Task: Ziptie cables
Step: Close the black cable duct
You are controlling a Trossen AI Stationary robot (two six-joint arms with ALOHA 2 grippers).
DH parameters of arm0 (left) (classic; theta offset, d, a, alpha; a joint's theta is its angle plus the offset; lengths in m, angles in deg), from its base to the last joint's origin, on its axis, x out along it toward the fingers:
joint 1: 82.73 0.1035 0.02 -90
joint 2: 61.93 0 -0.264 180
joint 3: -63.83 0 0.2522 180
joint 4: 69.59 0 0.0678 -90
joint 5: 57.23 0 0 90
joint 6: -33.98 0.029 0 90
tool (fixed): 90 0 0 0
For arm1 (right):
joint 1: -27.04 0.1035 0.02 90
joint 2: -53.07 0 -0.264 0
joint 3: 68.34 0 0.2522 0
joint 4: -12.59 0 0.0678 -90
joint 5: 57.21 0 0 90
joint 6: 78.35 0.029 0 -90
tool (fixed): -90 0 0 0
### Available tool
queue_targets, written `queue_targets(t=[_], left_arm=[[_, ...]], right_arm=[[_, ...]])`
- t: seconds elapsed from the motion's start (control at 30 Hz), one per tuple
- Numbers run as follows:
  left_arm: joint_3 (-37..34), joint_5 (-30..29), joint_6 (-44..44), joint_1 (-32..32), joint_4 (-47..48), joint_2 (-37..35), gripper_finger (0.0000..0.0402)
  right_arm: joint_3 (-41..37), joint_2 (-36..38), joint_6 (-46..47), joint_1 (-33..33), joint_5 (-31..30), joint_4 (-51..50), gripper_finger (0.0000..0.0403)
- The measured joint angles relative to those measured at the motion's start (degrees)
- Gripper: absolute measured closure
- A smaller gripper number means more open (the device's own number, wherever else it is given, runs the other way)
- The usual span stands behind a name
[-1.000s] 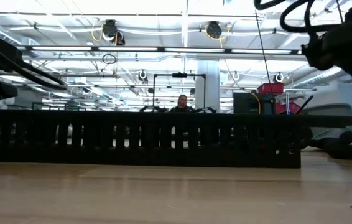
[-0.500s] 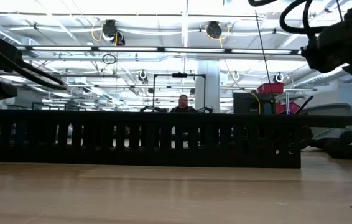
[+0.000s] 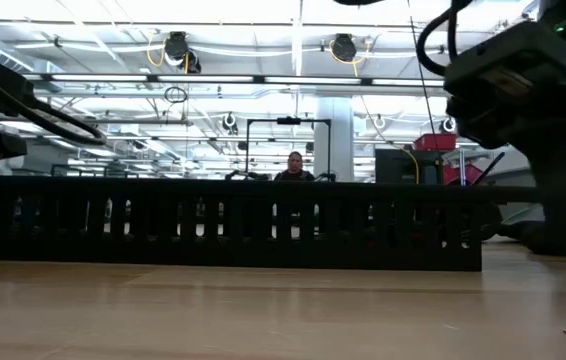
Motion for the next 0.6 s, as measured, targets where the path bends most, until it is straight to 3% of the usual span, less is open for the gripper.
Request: queue_targets(t=[0.6], left_arm=[[-0.02,-0.29,1.03,0.0,-0.26,0.0,0.0166]], right_arm=[[-0.13,1.22,-5.86,-5.61,-0.46,8.85,0.0403]])
